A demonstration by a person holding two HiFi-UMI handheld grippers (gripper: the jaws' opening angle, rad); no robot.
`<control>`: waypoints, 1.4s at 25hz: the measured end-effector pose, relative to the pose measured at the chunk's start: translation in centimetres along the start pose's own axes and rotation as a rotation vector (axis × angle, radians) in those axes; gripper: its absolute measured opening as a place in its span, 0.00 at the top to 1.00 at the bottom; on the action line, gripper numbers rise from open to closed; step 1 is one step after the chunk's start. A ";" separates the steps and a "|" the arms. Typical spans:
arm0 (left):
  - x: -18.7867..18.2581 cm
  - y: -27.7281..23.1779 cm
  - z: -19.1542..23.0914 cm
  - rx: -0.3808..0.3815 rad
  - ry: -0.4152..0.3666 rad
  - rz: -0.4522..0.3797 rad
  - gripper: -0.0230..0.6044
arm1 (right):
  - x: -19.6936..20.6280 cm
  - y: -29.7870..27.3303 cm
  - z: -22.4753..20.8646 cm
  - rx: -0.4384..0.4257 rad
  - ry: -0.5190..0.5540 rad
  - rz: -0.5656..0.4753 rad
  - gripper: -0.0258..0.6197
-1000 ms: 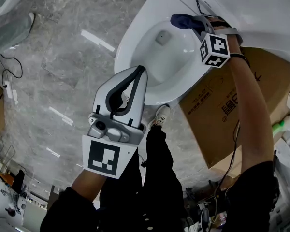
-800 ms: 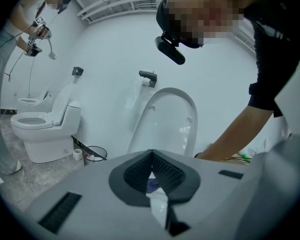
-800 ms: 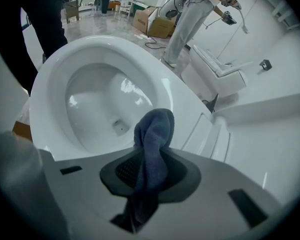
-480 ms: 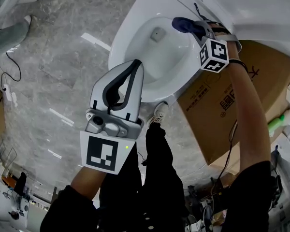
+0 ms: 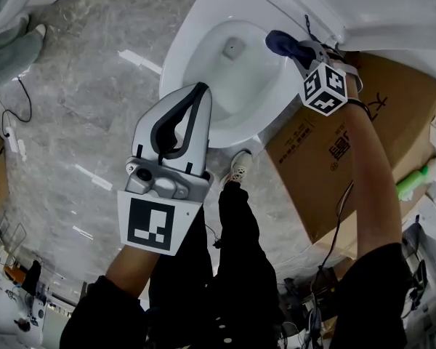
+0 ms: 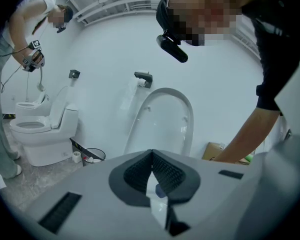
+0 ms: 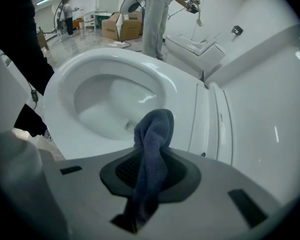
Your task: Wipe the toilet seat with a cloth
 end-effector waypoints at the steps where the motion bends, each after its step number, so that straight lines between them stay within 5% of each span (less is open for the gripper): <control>1: 0.0 0.0 -0.1 -0.003 0.000 -0.001 0.95 | 0.3 0.2 0.2 -0.001 -0.030 0.003 0.85; 18: -0.6 0.6 -0.9 -0.009 -0.021 -0.013 0.95 | 1.2 1.8 5.8 -0.094 -0.435 0.024 0.85; 35: -0.9 2.4 -0.4 -0.030 -0.039 -0.009 0.95 | 0.4 3.4 12.2 -0.102 -0.705 -0.017 0.85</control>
Point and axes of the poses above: the fingertips, and each gripper's own axes: y backward along the fingers, z to its left, x out of its underside, the point moved 8 cm from there along y, backward along the fingers, and after that the axes turned 6 degrees about -y, right-handed, at the moved point
